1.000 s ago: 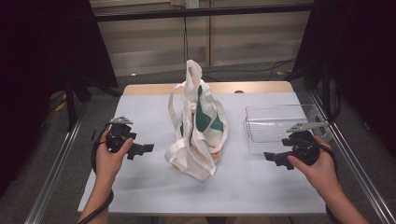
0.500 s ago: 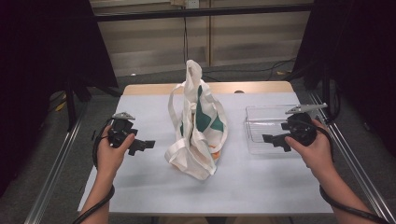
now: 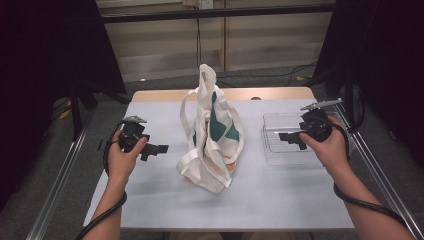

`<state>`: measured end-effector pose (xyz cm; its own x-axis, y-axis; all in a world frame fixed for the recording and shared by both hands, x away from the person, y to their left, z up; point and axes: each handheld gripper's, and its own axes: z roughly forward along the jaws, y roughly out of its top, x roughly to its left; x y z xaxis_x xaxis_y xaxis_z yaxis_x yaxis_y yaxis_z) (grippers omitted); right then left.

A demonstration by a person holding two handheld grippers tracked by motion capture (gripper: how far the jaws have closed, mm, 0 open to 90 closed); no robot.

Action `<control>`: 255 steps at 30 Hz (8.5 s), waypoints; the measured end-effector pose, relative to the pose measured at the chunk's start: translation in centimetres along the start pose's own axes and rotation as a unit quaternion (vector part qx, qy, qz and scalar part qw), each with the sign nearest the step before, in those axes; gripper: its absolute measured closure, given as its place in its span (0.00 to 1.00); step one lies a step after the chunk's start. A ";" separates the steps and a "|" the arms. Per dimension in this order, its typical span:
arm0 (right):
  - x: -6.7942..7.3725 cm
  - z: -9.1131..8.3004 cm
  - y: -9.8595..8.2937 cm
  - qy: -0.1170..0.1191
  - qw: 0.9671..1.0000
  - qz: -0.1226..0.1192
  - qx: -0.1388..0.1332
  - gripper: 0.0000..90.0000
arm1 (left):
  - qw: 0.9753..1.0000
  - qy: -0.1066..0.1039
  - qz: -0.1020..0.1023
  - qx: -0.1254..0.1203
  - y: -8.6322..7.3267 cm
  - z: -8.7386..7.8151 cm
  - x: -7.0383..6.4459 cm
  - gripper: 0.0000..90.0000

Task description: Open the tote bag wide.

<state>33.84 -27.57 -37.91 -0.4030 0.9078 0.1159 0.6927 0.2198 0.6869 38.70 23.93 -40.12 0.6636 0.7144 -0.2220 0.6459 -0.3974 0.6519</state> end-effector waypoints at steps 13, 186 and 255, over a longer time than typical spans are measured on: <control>0.9 0.7 1.9 -0.002 1.000 -0.002 0.002 0.09 | 1.000 -0.006 0.016 0.009 1.7 0.2 -0.4 0.03; 13.6 4.4 14.8 0.058 0.996 -0.042 0.043 0.85 | 0.996 -0.060 0.071 0.007 13.4 -0.6 -8.1 0.81; 7.9 6.5 12.1 0.042 0.998 0.000 0.050 0.85 | 0.999 0.012 -0.004 0.045 11.0 1.2 -2.7 0.94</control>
<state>42.98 -15.43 -33.33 -0.4489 0.8756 0.1783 0.7476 0.2587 0.6118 44.46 16.96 -33.20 0.6494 0.7309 -0.2099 0.6835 -0.4399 0.5826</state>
